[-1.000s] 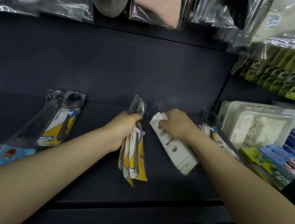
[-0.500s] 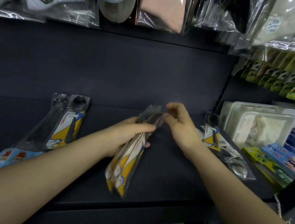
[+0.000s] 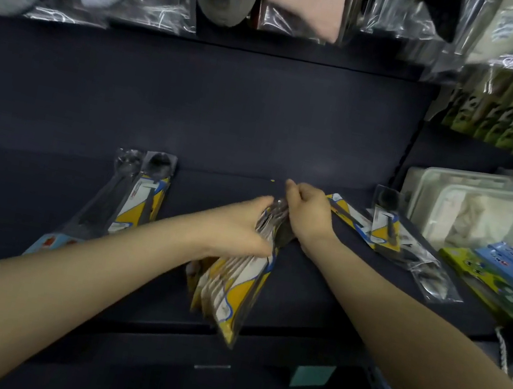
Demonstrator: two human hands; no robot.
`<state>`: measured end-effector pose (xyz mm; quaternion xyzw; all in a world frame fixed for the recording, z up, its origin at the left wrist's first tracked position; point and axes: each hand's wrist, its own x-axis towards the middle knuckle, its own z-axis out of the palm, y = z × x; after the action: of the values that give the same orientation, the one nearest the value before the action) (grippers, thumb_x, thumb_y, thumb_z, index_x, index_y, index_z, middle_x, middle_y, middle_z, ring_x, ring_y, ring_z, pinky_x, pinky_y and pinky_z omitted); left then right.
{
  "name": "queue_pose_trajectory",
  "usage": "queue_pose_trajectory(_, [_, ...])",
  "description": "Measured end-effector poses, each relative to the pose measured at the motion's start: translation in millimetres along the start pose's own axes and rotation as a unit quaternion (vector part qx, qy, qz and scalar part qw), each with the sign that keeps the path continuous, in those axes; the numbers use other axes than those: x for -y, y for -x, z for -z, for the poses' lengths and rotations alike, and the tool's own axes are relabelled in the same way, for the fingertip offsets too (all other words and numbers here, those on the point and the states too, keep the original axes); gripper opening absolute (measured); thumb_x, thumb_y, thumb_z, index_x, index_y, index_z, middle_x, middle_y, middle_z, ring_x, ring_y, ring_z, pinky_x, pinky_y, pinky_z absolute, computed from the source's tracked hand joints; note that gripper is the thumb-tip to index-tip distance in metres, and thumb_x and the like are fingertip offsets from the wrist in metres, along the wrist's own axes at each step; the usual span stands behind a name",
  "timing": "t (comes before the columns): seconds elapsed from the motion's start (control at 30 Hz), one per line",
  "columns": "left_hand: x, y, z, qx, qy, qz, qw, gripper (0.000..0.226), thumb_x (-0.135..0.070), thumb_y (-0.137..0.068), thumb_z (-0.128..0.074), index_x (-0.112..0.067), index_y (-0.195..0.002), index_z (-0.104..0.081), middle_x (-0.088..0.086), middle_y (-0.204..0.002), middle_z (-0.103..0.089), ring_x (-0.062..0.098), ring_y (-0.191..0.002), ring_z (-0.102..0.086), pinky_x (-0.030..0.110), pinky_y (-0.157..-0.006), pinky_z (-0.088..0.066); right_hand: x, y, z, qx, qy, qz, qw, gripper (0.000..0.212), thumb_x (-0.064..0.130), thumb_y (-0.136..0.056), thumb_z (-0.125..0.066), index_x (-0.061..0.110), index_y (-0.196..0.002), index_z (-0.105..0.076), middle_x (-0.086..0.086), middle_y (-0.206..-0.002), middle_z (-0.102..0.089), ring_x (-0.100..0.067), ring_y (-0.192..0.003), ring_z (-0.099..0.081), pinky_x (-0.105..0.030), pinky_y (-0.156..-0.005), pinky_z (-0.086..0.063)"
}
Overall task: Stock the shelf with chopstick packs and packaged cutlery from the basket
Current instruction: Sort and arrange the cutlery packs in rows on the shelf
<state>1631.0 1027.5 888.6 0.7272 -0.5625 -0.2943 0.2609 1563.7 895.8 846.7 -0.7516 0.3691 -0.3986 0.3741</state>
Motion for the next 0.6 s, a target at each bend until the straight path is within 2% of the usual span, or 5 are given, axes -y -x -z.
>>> queue_pose_trajectory(0.1, [7.4,28.4,-3.8,0.007,-0.159,0.007,0.987,0.092,-0.026,-0.084,-0.058,-0.018,-0.148,0.007,0.004,-0.146,-0.035,0.018,-0.123,-0.045,0.027,-0.095,-0.042,-1.7,0.0,-4.6,-0.013,-0.001,-0.009,1.0,0.05,0.022,-0.097,-0.042,0.016,-0.05,-0.027,0.001,-0.05,-0.032,-0.01,-0.048,-0.031,-0.024,-0.046,-0.026])
queue_pose_trajectory(0.27, [15.0,58.5,-8.3,-0.03,-0.313,0.049,0.948,0.097,-0.059,-0.079,-0.053,-0.02,-0.147,0.004,0.003,-0.14,-0.043,0.025,-0.12,-0.05,0.035,-0.091,-0.047,-2.3,-7.1,-10.8,-0.022,-0.014,-0.041,0.999,0.051,0.023,-0.098,-0.04,0.014,-0.049,-0.026,0.0,-0.05,-0.032,-0.012,-0.048,-0.031,-0.028,-0.054,-0.027])
queue_pose_trajectory(0.4, [16.8,47.8,-12.6,-0.012,-0.228,0.081,0.97,0.086,-0.042,-0.086,-0.053,-0.015,-0.147,0.003,0.011,-0.132,-0.049,0.026,-0.108,-0.055,0.034,-0.084,-0.048,14.4,-12.9,-24.0,-0.004,0.043,0.006,0.999,0.049,0.025,-0.1,-0.036,0.005,-0.056,-0.046,-0.007,-0.06,-0.048,-0.018,-0.056,-0.044,-0.028,-0.061,-0.032])
queue_pose_trajectory(0.47, [24.4,41.3,-7.9,-0.013,-0.136,0.101,0.985,0.068,-0.029,-0.09,-0.05,-0.014,-0.144,-0.01,0.011,-0.115,-0.055,0.022,-0.087,-0.058,0.031,-0.068,-0.049,21.3,-19.6,-26.0,0.015,0.086,0.054,0.995,0.041,0.026,-0.1,-0.034,-0.003,-0.088,-0.06,-0.02,-0.092,-0.061,-0.03,-0.088,-0.055,-0.033,-0.079,-0.04])
queue_pose_trajectory(0.6, [37.6,33.8,2.5,-0.036,-0.043,0.108,0.993,0.062,-0.026,-0.093,-0.045,-0.017,-0.144,-0.011,0.004,-0.094,-0.052,0.013,-0.065,-0.048,0.027,-0.054,-0.042,16.9,-24.6,-17.0,0.088,0.187,0.0,0.978,0.051,0.043,-0.093,-0.042,0.007,-0.129,-0.046,-0.016,-0.135,-0.044,-0.035,-0.129,-0.036,-0.043,-0.107,-0.031])
